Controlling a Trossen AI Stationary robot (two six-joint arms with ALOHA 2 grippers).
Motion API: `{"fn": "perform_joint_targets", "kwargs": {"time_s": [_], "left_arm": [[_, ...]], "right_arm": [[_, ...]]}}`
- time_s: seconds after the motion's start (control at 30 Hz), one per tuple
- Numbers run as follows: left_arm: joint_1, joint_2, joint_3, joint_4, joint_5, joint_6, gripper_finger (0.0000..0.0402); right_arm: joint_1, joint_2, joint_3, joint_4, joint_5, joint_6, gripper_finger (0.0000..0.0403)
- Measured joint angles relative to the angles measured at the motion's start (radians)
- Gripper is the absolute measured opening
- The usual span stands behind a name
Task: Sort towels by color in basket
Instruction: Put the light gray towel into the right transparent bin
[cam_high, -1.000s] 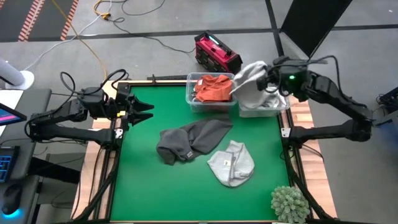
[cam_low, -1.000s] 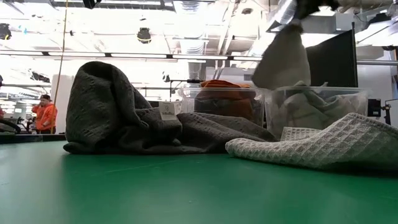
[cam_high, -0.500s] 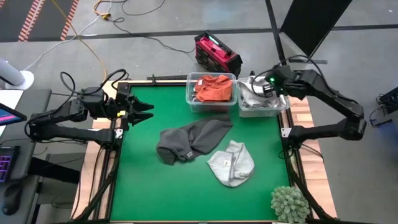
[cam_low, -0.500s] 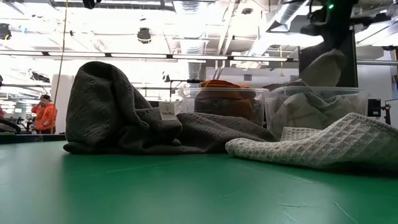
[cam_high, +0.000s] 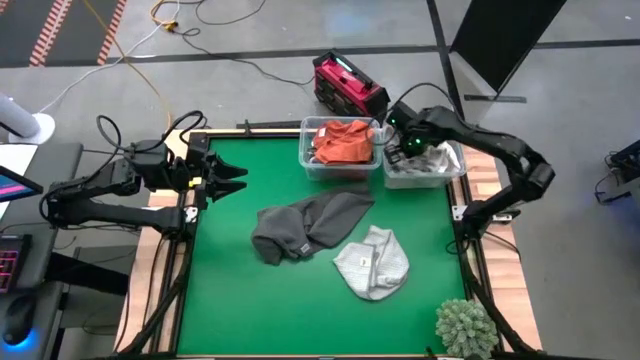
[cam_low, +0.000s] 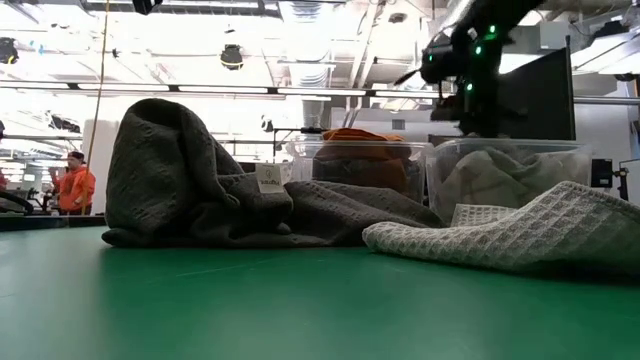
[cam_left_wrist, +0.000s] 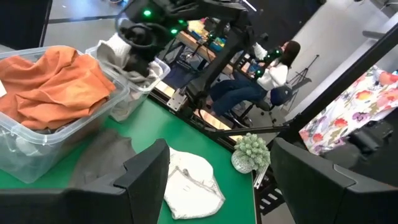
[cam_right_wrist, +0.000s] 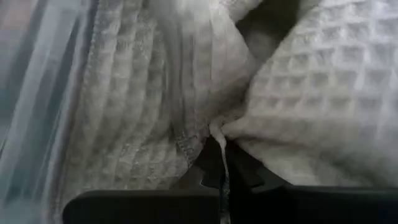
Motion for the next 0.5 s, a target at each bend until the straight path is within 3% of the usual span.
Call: {"fn": "perform_joint_targets", "kwargs": {"time_s": [0.23, 0.5], "left_arm": [[0.000, 0.000, 0.000, -0.005, 0.000, 0.026, 0.0265], [0.000, 0.000, 0.000, -0.007, -0.031, 0.026, 0.0265]], "right_arm": [[-0.143, 0.009, -0.173, 0.190, -0.244, 0.008, 0.0022], [-0.205, 0.010, -0.313, 0.360, -0.348, 0.018, 0.0022]]}}
